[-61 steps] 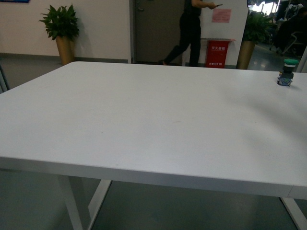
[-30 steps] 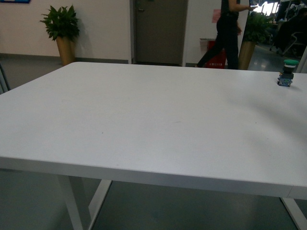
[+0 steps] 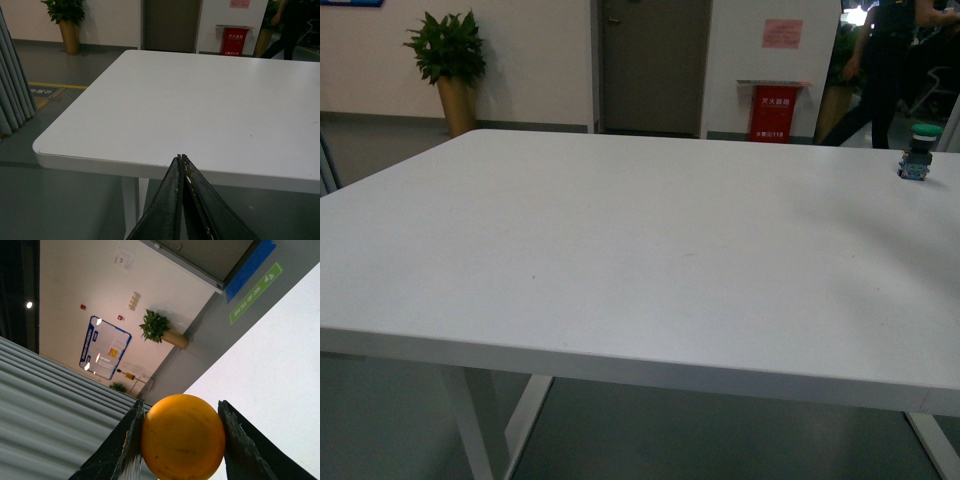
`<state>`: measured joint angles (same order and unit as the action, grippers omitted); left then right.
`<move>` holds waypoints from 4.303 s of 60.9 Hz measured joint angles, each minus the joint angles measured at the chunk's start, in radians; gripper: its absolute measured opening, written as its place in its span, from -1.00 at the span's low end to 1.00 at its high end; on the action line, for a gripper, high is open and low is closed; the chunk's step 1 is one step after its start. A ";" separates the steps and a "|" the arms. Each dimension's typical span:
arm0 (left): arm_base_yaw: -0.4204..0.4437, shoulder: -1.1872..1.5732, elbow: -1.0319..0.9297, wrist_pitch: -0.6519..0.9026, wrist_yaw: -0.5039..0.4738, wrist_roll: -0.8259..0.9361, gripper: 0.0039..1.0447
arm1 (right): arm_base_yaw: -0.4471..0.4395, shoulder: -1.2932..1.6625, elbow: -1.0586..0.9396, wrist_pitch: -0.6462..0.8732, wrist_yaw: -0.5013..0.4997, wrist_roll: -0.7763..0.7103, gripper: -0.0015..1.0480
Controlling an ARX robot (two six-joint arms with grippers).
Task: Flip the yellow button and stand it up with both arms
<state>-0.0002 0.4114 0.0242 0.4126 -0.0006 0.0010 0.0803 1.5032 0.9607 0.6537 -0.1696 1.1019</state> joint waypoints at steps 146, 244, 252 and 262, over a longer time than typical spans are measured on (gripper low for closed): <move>0.000 -0.408 0.000 -0.412 0.000 -0.003 0.89 | -0.240 0.607 1.129 -1.215 0.243 -1.121 -0.27; 0.000 -0.408 0.000 -0.412 0.000 -0.003 0.89 | -0.225 0.820 1.192 -1.178 0.318 -1.125 -0.28; 0.000 -0.408 0.000 -0.412 0.000 -0.003 0.89 | -0.219 0.820 1.192 -1.179 0.322 -1.122 -0.28; 0.000 -0.408 0.000 -0.412 0.000 -0.003 0.89 | -0.216 0.820 1.192 -1.179 0.322 -1.122 -0.21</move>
<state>-0.0002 0.0036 0.0246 0.0006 -0.0002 -0.0025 -0.1356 2.3234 2.1529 -0.5251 0.1528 -0.0204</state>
